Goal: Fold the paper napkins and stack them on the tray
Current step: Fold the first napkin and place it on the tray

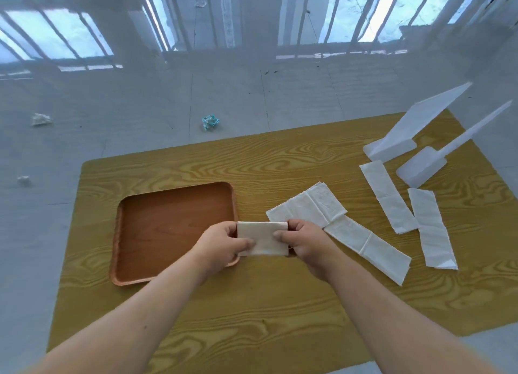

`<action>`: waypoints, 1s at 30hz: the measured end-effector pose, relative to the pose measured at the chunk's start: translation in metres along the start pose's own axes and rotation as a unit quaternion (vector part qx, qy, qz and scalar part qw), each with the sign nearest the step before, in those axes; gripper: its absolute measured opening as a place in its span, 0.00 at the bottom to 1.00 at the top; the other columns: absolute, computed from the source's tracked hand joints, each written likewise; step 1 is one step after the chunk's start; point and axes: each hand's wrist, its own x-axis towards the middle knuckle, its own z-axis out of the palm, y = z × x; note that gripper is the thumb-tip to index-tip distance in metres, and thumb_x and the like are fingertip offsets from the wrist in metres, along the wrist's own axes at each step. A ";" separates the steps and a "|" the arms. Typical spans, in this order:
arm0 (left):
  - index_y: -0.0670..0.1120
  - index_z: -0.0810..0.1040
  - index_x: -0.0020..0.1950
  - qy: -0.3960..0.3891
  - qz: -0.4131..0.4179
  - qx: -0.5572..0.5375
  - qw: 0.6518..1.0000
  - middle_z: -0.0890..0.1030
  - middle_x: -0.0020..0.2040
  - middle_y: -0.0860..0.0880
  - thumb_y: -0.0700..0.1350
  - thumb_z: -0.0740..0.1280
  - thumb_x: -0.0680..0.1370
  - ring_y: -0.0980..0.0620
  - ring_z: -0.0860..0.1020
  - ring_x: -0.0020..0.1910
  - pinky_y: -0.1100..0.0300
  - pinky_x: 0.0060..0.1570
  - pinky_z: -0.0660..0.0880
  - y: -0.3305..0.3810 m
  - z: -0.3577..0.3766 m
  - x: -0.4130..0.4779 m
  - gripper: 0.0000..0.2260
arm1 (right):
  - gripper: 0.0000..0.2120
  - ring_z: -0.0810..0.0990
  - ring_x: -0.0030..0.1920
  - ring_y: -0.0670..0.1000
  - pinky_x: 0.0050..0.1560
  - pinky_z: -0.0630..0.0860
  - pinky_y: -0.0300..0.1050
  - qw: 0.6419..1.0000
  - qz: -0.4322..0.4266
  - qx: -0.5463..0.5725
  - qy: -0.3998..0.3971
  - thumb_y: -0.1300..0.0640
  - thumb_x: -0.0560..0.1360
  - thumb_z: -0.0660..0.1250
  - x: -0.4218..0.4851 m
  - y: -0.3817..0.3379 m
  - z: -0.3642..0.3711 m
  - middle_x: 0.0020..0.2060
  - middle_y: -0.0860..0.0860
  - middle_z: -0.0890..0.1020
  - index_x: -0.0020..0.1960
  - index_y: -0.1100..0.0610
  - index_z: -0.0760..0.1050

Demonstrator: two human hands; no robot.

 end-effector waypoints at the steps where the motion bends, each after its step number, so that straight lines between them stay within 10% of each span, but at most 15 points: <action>1: 0.42 0.85 0.54 0.017 0.002 -0.007 1.000 0.87 0.43 0.46 0.35 0.76 0.77 0.52 0.82 0.37 0.60 0.37 0.78 -0.003 -0.017 -0.001 0.07 | 0.06 0.81 0.39 0.49 0.39 0.76 0.43 1.000 0.003 -0.010 -0.010 0.62 0.79 0.70 0.007 -0.006 0.015 0.41 0.53 0.85 0.54 0.59 0.83; 9: 0.48 0.87 0.44 0.176 0.009 0.098 0.979 0.80 0.30 0.53 0.51 0.70 0.82 0.55 0.73 0.28 0.56 0.36 0.70 -0.045 -0.131 0.004 0.11 | 0.08 0.77 0.32 0.53 0.32 0.75 0.45 0.975 0.009 -0.222 -0.020 0.58 0.77 0.71 0.067 -0.027 0.124 0.33 0.55 0.80 0.41 0.62 0.81; 18: 0.53 0.81 0.38 0.258 -0.003 0.302 0.918 0.83 0.36 0.54 0.60 0.70 0.78 0.55 0.79 0.37 0.55 0.33 0.72 -0.068 -0.179 0.024 0.14 | 0.12 0.81 0.35 0.53 0.32 0.75 0.48 0.851 -0.059 -0.522 -0.011 0.50 0.75 0.67 0.108 -0.028 0.177 0.33 0.52 0.83 0.38 0.57 0.78; 30: 0.53 0.72 0.42 0.324 0.062 0.349 0.877 0.77 0.39 0.56 0.54 0.69 0.77 0.52 0.77 0.37 0.56 0.32 0.70 -0.062 -0.161 0.023 0.08 | 0.12 0.77 0.36 0.52 0.29 0.67 0.45 0.773 -0.190 -0.602 0.056 0.48 0.78 0.63 0.101 -0.024 0.170 0.33 0.46 0.78 0.39 0.52 0.74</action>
